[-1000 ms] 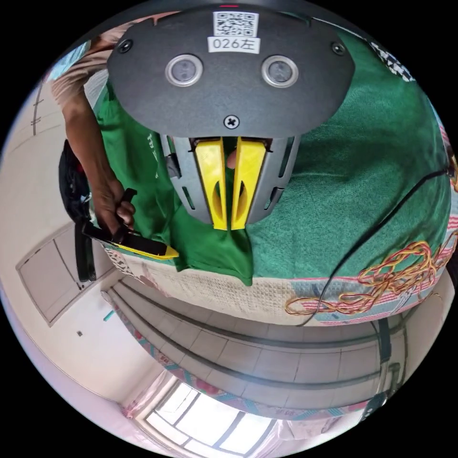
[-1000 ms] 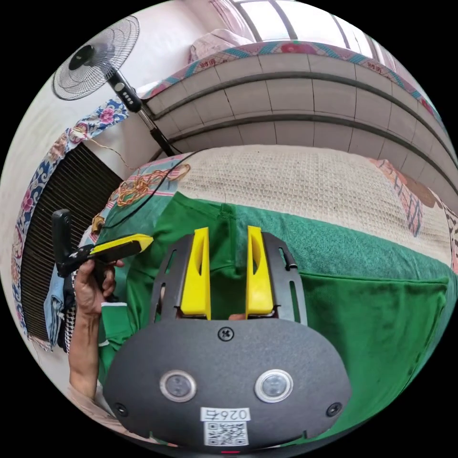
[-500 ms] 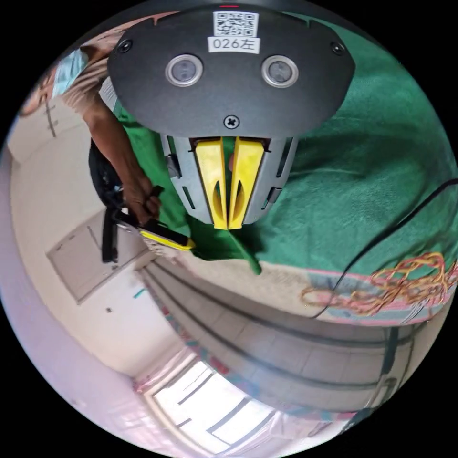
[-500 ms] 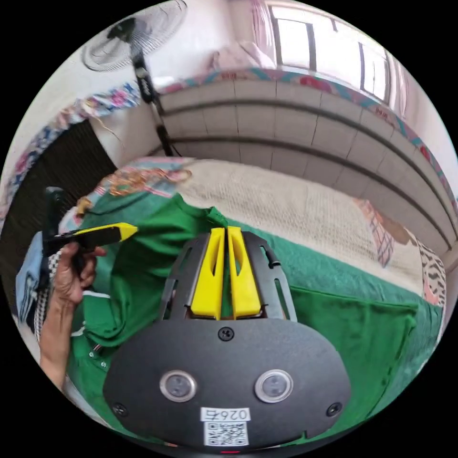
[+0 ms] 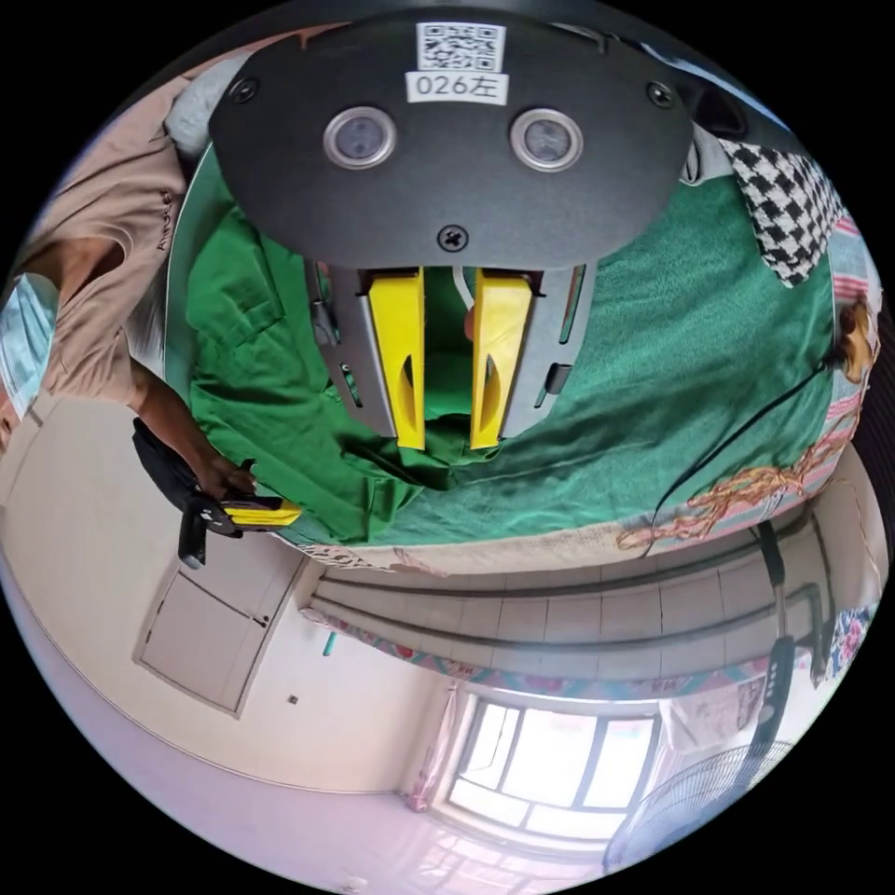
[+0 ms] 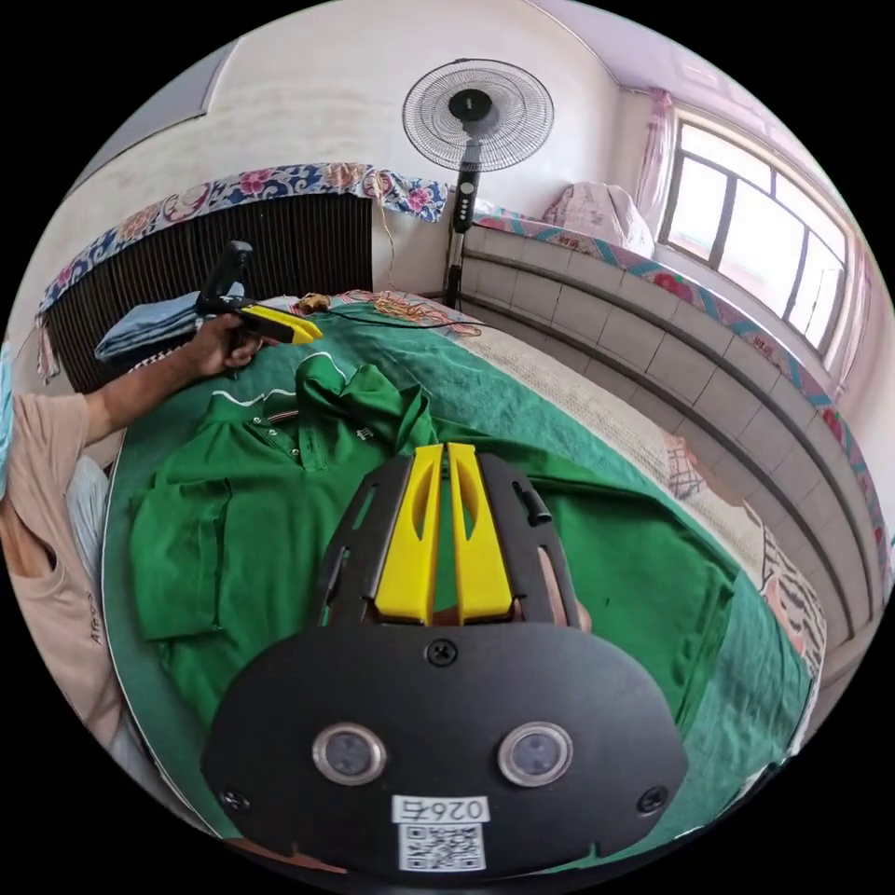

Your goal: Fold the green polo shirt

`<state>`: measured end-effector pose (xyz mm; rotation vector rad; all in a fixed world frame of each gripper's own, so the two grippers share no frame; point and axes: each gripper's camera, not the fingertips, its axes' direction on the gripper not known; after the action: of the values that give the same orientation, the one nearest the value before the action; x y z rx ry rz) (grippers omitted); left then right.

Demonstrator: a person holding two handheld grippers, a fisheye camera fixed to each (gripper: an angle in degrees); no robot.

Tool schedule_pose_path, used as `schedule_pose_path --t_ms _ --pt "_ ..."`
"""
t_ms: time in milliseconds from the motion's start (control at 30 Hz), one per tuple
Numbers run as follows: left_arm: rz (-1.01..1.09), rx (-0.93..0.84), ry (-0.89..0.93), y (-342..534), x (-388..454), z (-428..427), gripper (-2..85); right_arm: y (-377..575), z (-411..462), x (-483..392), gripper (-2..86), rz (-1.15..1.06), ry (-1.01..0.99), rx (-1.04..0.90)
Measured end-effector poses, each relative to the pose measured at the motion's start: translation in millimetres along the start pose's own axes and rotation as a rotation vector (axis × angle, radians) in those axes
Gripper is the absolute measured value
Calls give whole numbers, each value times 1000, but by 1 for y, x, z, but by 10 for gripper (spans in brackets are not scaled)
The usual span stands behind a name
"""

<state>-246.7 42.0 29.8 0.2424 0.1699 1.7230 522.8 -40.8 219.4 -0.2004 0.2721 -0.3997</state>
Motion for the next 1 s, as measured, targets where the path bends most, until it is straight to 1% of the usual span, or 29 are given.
schedule_pose_path --t_ms 67,133,200,233,267,333,367,400,433,467,500,533,567,600,633,667,700,767,833,867,900,933,1000 --pt "-73 -70 -99 -15 -21 29 114 -10 15 4 23 14 -46 -34" --pt "-98 -117 -145 -28 -35 53 140 -28 38 5 51 27 -85 -67" --pt "-108 -183 -103 -42 -51 86 150 -64 75 9 90 56 -119 -73" --pt "-127 -275 -41 -52 -62 117 123 -75 86 12 99 72 -131 -74" --pt "-172 -339 -23 -57 -73 142 68 -96 113 20 114 108 -160 -94" --pt "-179 -286 -17 -65 -83 142 25 -124 169 32 106 142 -187 -203" --pt "-206 -242 -15 -68 -95 134 16 -134 211 38 71 151 -239 -347" --pt "-216 -212 -19 -68 -100 127 12 -137 239 42 15 169 -309 -436" --pt "-244 -142 -51 -67 -113 109 7 -138 240 42 10 166 -336 -433" --pt "-259 -62 -83 -62 -123 87 4 -137 221 41 1 146 -361 -344" --pt "-267 -25 -89 -58 -128 77 3 -131 187 36 -1 92 -375 -210" --pt "-291 38 -78 -49 -139 60 1 -126 168 31 -3 53 -382 -149" --pt "-298 83 -34 -38 -149 48 -1 -111 133 17 -2 -54 -384 -60" --pt "-302 93 -13 -34 -154 44 -2 -93 107 -4 1 -175 -366 -44" --pt "-334 101 10 -24 -166 38 -3 -83 97 -15 4 -237 -364 -54" --pt "-375 120 19 -15 -177 32 -4 -63 83 -37 17 -354 -377 -100" --pt "-387 122 23 -12 -181 29 -5 -47 77 -53 37 -415 -376 -169" --pt "-385 117 24 -10 -179 24 -7 -31 75 -64 86 -463 -404 -261" --pt "-360 138 2 -22 -169 20 -8 -29 74 -59 96 -446 -453 -289" --pt "-323 142 -54 -39 -160 20 -7 -36 77 -47 95 -383 -451 -270" --pt "-307 139 -88 -50 -155 21 -6 -45 86 -27 91 -283 -396 -257" --pt "-277 132 -144 -73 -147 26 -4 -50 92 -16 88 -229 -357 -252" --pt "-223 128 -196 -112 -138 40 3 -64 125 37 84 9 -205 -244"
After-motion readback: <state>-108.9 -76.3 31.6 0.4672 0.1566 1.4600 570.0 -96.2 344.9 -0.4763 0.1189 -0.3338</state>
